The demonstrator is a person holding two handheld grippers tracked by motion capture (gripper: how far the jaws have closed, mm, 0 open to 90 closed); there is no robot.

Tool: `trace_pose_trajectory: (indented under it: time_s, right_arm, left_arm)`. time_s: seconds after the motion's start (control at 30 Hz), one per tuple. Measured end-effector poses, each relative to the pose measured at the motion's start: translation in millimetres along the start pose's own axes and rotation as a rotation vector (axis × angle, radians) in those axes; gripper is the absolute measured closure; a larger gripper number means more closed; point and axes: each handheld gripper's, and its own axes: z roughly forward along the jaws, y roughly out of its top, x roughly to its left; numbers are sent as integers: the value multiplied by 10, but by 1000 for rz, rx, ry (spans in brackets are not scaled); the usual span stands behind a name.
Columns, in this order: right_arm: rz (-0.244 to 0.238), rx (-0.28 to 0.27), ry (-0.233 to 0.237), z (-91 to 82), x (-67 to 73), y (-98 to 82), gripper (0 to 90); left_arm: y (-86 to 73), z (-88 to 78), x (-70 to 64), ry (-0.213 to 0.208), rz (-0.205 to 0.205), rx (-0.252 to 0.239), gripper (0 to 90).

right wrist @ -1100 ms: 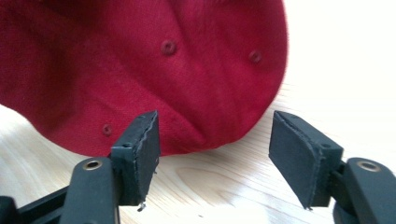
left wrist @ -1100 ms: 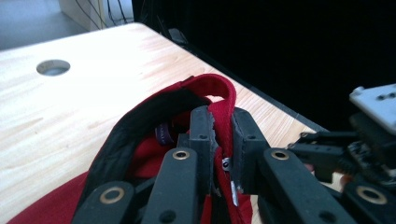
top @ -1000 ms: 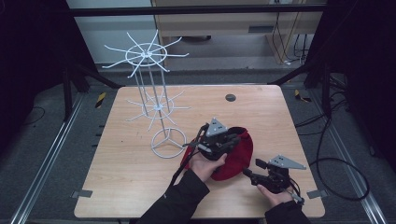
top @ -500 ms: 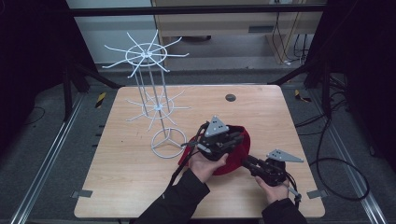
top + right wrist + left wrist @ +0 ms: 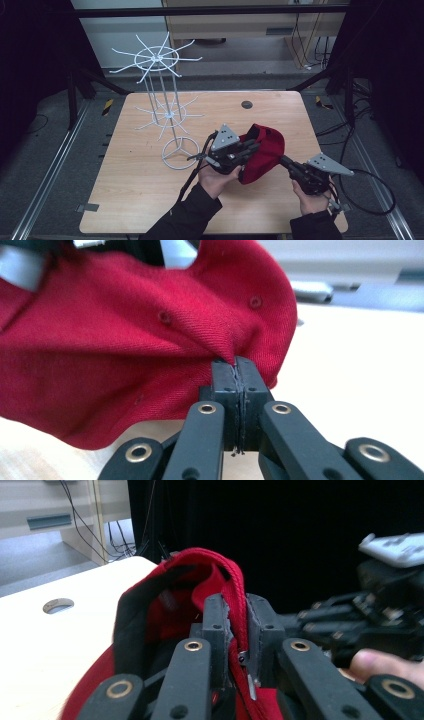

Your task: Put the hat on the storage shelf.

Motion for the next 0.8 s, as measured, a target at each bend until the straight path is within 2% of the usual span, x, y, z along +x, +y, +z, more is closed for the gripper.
trace_pose_trajectory:
  time_s: [0.03, 0.07, 0.1, 0.13, 0.23, 0.27, 0.3, 0.43, 0.53, 0.6, 0.67, 0.7, 0.73, 0.8]
  right_arm:
    - [-23, -7, -8, -40, 17, 53, 898]
    - [-77, -5, -33, -123, 70, 179, 898]
    - [-77, -5, -33, -123, 70, 179, 898]
    - [-124, -7, -55, -194, 129, 295, 899]
    - [-167, 5, -61, -247, 210, 429, 899]
    - [-167, 5, -61, -247, 210, 429, 899]
    - [-203, 26, -63, -245, 260, 505, 899]
    - [-225, 38, -47, -198, 299, 567, 899]
    - [-249, 36, -9, -81, 397, 647, 898]
    - [-253, 37, -1, -55, 421, 660, 897]
    - [-274, 42, 32, 76, 518, 694, 896]
    - [-274, 42, 32, 76, 518, 694, 896]
    - [-289, 49, 59, 181, 594, 706, 895]
    - [-293, 51, 69, 209, 620, 709, 895]
  left_arm:
    - [1, -24, -4, -2, 0, -4, 799]
    - [-2, -53, -5, -9, -16, -11, 798]
    - [-2, -53, -5, -9, -16, -11, 797]
    - [-4, -75, -4, -16, -27, -14, 797]
    - [-6, -141, -11, -14, -26, -18, 797]
    - [-6, -141, -11, -14, -26, -18, 796]
    - [-14, -186, -8, -4, -17, -19, 795]
    - [-63, -265, 41, 10, -19, -18, 792]
    - [-146, -347, 135, 43, -17, -2, 790]
    - [-180, -391, 173, 57, -16, 5, 790]
    - [-229, -486, 231, 81, -21, 7, 791]
    - [-229, -486, 231, 81, -21, 7, 791]
    - [-265, -580, 274, 95, -24, 11, 791]
    - [-285, -627, 292, 97, -26, 15, 792]
